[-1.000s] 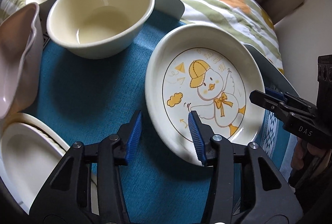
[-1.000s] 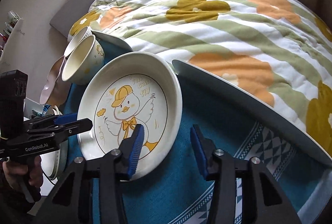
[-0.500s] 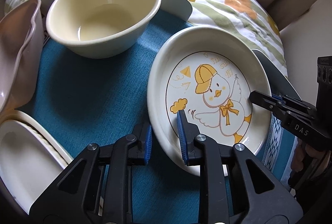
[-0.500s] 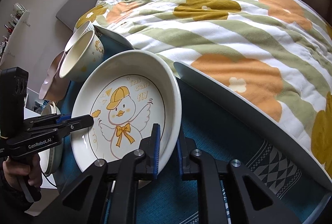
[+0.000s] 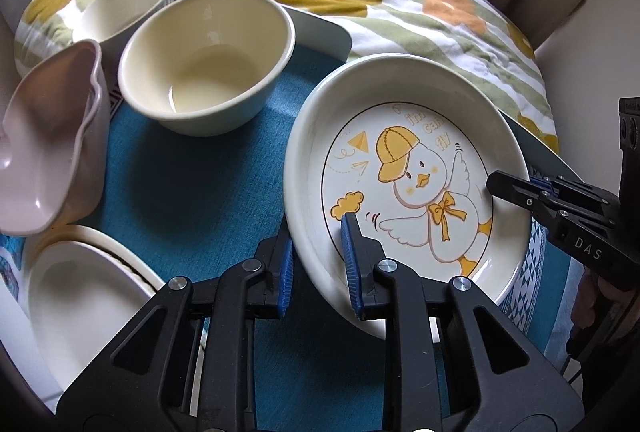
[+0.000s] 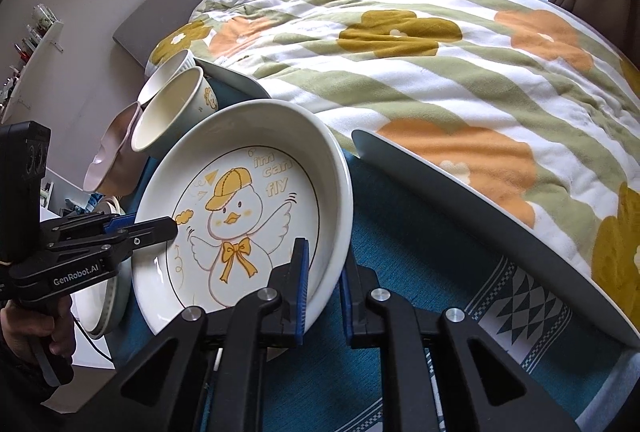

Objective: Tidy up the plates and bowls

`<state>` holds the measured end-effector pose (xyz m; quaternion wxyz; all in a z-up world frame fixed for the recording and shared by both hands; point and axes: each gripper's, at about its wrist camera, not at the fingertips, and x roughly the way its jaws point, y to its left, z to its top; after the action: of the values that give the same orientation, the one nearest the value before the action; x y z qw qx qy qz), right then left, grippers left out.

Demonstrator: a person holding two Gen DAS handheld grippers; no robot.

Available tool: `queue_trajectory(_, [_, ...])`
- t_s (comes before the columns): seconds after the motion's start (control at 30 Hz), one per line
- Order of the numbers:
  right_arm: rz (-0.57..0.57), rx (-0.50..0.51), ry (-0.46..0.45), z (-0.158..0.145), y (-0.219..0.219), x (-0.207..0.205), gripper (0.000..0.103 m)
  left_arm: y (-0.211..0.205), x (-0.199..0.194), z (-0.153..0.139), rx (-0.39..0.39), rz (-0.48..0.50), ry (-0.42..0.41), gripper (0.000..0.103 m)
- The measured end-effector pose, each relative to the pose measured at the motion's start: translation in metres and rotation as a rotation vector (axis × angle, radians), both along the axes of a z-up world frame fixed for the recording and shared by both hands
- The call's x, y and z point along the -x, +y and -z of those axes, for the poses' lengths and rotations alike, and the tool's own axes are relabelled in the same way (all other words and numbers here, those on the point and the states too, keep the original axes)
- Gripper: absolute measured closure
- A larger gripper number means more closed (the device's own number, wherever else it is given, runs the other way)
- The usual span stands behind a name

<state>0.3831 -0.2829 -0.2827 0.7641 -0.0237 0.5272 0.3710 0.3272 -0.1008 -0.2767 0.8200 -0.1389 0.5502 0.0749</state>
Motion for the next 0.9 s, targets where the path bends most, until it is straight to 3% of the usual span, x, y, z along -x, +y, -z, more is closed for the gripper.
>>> queue_trajectory(0.47, [0.139,0.006,-0.083,-0.075,0.016,0.082,0.09,0.03,0.063,-0.077,-0.004,0.141,-0.131,0.084])
queue_trajectory(0.7, [0.255,0.03,-0.096,-0.091,0.057,0.143,0.09,0.075,0.108,-0.091,0.02,0.271,-0.146,0.084])
queue_trajectory(0.9, [0.353,0.029,-0.058,-0.078,0.103,0.192,0.09,0.122,0.142,-0.082,0.027,0.359,-0.123,0.084])
